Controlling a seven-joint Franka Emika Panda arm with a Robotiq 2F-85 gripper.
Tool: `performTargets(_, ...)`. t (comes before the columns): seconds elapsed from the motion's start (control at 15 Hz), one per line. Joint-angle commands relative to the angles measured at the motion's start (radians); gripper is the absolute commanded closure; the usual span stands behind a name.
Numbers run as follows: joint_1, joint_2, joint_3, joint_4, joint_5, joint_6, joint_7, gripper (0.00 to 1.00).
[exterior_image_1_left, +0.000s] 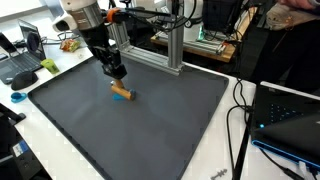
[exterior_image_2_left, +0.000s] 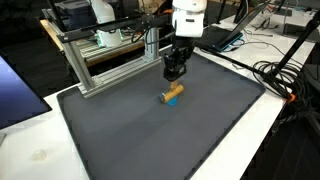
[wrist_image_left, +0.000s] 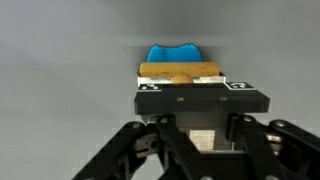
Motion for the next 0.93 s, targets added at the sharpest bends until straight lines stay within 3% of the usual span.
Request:
performTargets(0.0,-0.002,0.052,0.003,0.001,-0.013,-0.067,-0.020,0.78)
performTargets(0.33,-0.004,0.052,0.005,-0.008,-0.009,-0.066,-0.030,0.78)
performTargets(0.87,-0.003,0.056,0.005,0.001,-0.014,-0.157,-0.043,0.78)
